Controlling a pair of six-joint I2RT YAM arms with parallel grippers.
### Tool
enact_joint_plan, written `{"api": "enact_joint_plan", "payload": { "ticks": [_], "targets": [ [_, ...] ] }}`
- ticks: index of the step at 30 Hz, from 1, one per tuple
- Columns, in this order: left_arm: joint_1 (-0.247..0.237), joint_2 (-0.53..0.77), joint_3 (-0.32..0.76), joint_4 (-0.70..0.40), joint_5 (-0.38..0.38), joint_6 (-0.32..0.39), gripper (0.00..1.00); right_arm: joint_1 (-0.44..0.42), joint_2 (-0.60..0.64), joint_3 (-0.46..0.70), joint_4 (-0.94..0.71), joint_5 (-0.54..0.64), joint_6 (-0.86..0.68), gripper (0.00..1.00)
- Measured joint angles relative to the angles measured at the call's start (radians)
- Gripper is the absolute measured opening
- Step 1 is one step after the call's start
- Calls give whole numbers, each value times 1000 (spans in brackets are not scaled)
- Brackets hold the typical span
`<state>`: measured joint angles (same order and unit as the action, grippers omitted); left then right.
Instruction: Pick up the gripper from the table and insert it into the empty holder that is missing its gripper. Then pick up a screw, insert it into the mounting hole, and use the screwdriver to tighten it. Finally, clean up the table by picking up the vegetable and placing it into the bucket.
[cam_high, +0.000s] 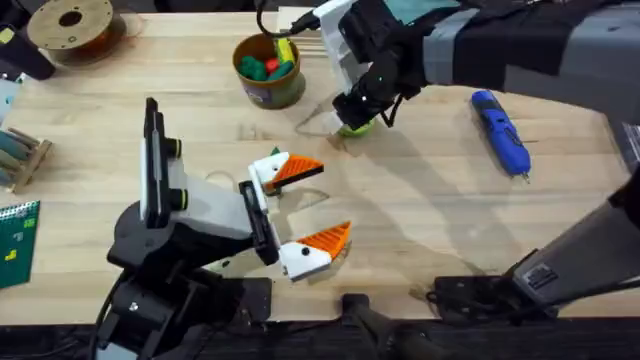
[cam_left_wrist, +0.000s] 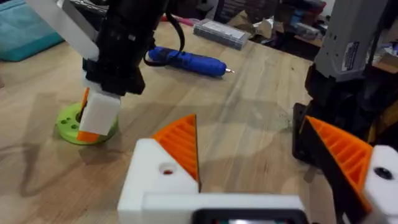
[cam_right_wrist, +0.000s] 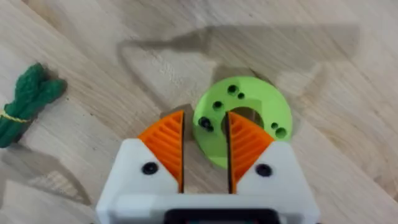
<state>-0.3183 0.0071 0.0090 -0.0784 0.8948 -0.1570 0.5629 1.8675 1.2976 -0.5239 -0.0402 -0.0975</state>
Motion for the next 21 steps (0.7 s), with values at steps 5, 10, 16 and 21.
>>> {"api": "enact_joint_plan", "payload": {
  "ticks": [5,10,16,21],
  "targets": [
    [0,0,0,0,0,0,987,0,0,0,10,3,0,257],
    [0,0,0,0,0,0,987,0,0,0,8,4,0,209],
    [0,0,0,0,0,0,987,0,0,0,9,20,-1,88],
    [0,0,0,0,0,0,987,0,0,2,10,25,0,19]
  ]
}}
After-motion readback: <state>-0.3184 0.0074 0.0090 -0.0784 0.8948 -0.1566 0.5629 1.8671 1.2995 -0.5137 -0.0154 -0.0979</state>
